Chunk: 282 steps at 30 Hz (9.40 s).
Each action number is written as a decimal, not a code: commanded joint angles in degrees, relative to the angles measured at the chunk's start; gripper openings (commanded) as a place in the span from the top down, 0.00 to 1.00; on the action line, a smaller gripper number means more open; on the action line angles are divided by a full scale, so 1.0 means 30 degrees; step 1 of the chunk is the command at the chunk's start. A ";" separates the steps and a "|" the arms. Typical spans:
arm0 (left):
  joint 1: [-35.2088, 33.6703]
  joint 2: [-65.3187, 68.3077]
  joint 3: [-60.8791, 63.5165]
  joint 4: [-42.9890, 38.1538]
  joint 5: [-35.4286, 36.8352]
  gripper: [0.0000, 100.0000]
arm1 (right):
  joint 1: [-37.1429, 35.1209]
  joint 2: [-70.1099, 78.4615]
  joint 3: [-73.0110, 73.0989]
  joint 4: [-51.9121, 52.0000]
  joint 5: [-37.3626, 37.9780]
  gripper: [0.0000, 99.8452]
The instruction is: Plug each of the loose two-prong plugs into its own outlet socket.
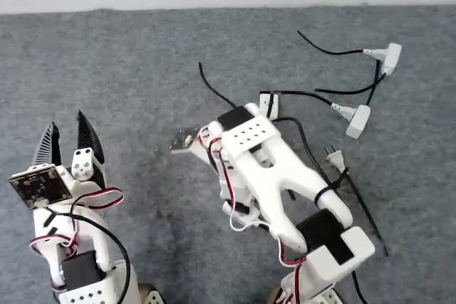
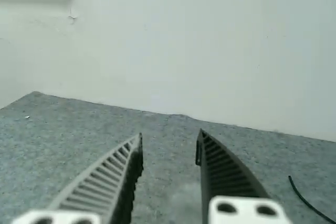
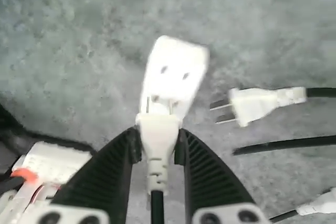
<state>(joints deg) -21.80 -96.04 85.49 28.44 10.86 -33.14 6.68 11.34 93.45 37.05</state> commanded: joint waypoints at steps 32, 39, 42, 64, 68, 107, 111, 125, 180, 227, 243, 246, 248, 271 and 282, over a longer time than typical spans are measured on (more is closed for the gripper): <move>0.0205 0.0059 -0.0747 -0.0527 0.0147 0.84 | 0.0513 0.0103 -0.0293 0.0278 0.0176 0.99; 0.0205 0.0059 -0.0747 -0.0557 0.0147 0.84 | 0.0513 0.0103 -0.0176 0.0190 0.0088 0.99; 0.0205 0.0059 -0.0747 -0.0557 0.0147 0.84 | 0.0454 0.0103 -0.0176 0.0220 -0.0352 0.99; 0.0205 0.0147 -0.0103 -0.1788 0.0147 0.84 | -0.0132 -0.0132 0.0440 0.0630 -0.1289 0.99; 0.0205 0.0147 -0.0103 -0.1788 0.0147 0.84 | -0.0103 -0.0103 0.0440 0.0073 -0.1172 0.99; 0.0850 0.0117 -0.0044 -0.1788 -0.0498 0.84 | -0.0747 0.0132 0.3487 -0.4586 -0.1407 0.99; 0.0850 0.0147 -0.0044 -0.1846 -0.0498 0.84 | -0.0747 0.0396 0.3780 -0.5407 -0.1407 0.99; 0.0908 0.0147 -0.0015 -0.1875 -0.0527 0.84 | -0.0923 0.3648 0.2462 -0.6432 -0.2168 0.99; 0.1993 0.0117 0.0747 -0.2256 -0.1114 0.84 | 0.9568 -0.5231 -0.3839 -0.3033 0.0469 0.99; 0.5421 0.0147 0.3121 -0.3897 -0.4454 0.84 | 1.4696 1.6132 -3.5458 0.3355 -0.3194 0.87; 0.5568 0.0147 0.3209 -0.3839 -0.4454 0.84 | 1.1590 1.1179 -2.6725 0.3238 -0.7590 0.88; 0.5568 0.0147 0.3209 -0.3839 -0.4454 0.84 | 1.1092 0.8425 -2.6608 0.3238 -0.7824 0.88; 0.5568 0.0147 0.3209 -0.3839 -0.4454 0.84 | 1.0945 0.6256 -2.6110 0.3267 -0.7912 0.88; 0.9114 0.0176 0.3766 -0.2667 -0.6476 0.84 | 1.0886 -2.2344 1.7993 -1.8886 -0.6857 0.88; 1.0110 0.0176 0.3766 -0.2051 -0.6476 0.84 | 1.0066 -2.7678 2.4996 -2.4073 -0.6828 0.88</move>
<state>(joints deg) 8.00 -96.04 97.27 22.11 -7.96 -2.73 -73.76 85.54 24.62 16.31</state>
